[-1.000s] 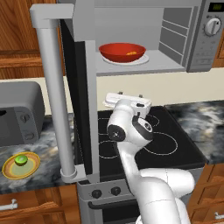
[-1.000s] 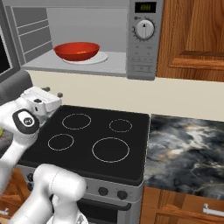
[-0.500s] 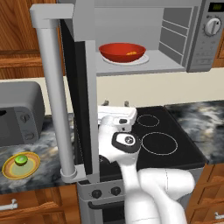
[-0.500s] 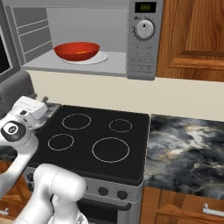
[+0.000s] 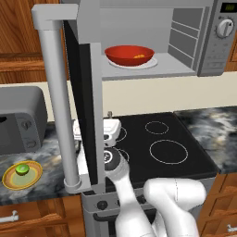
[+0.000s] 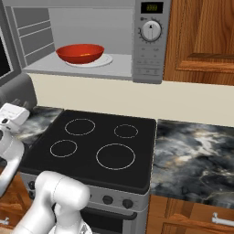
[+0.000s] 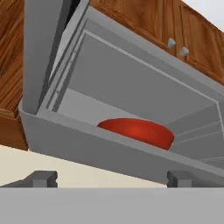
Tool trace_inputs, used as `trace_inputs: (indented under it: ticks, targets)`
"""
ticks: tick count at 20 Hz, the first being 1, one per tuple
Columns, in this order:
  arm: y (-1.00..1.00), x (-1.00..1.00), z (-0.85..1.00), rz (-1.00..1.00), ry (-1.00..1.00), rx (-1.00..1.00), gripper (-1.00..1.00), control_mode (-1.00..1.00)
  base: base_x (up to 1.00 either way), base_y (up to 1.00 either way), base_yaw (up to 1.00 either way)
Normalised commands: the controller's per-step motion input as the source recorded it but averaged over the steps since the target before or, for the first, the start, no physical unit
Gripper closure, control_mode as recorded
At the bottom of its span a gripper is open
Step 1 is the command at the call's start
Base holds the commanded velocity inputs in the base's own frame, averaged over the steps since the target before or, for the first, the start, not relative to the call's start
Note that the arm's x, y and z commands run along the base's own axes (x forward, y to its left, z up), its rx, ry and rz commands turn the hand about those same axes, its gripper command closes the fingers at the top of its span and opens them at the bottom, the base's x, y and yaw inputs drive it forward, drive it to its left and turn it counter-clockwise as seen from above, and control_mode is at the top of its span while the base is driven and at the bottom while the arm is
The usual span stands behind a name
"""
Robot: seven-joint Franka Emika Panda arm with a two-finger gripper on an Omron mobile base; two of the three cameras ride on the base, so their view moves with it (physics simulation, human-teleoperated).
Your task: Remove the kiwi from the bowl and place it on the small plate. Then place the bowl with only the shrimp in the microwave, close the door, and press the start button to microwave the shrimp.
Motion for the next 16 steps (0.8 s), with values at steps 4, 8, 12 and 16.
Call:
trace_inputs:
  ticks: [4, 8, 12, 16]
  targets:
    - [0.89, -0.29, 0.0, 0.0, -0.11, 0.0, -1.0, -1.0, 0.0, 0.0, 0.0]
    - [0.86, -0.37, 0.0, 0.0, -0.07, 0.0, -1.0, -1.0, 0.0, 0.0, 0.0]
    - [0.88, -0.36, 0.0, 0.03, -0.1, 0.0, -1.0, -1.0, 0.0, 0.0, 0.0]
    - [0.74, -0.26, 0.05, 0.04, -0.09, 0.0, -1.0, -1.0, 0.0, 0.0, 0.0]
